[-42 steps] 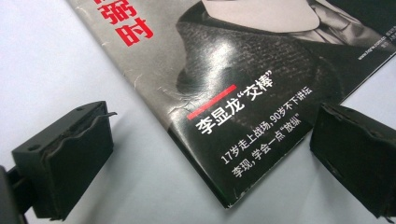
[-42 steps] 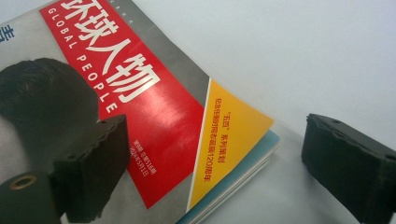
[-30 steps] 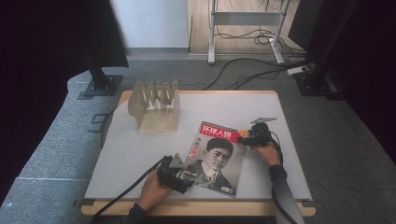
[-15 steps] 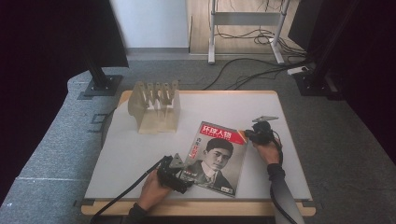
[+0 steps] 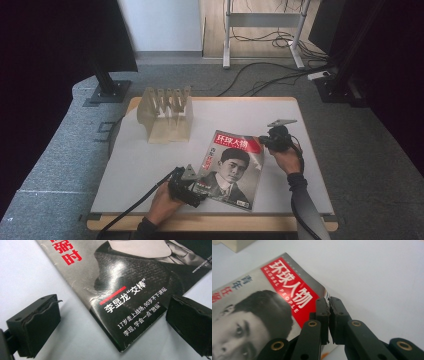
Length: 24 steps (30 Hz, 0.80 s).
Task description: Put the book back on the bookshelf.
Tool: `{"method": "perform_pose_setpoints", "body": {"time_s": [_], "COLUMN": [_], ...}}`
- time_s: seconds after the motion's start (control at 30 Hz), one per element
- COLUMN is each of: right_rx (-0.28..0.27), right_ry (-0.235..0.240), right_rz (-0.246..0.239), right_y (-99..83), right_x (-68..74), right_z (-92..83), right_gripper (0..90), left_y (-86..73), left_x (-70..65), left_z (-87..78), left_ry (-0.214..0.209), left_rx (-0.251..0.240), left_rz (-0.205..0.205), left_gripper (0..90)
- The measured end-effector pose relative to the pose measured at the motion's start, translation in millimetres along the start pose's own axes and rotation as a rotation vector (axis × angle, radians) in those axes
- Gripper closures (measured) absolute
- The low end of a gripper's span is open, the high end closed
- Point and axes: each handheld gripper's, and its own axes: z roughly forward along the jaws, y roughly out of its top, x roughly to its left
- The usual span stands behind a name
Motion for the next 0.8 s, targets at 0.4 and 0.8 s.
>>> {"method": "perform_pose_setpoints", "body": {"time_s": [0.4,0.8], "right_rx": [-0.037,-0.082], "right_ry": [0.043,0.065], "right_rz": [-0.065,-0.149], "right_y": [27.2,48.3], "right_x": [23.8,48.4], "right_z": [-25.2,-46.6], "right_gripper": [85.1,85.4], "left_y": [0.0,1.5], "left_x": [0.0,5.8], "left_z": [-0.2,-3.4], "left_ry": [0.0,-0.035], "left_rx": [0.0,0.009], "left_rz": [0.001,0.0], "left_gripper": [0.0,2.0]}}
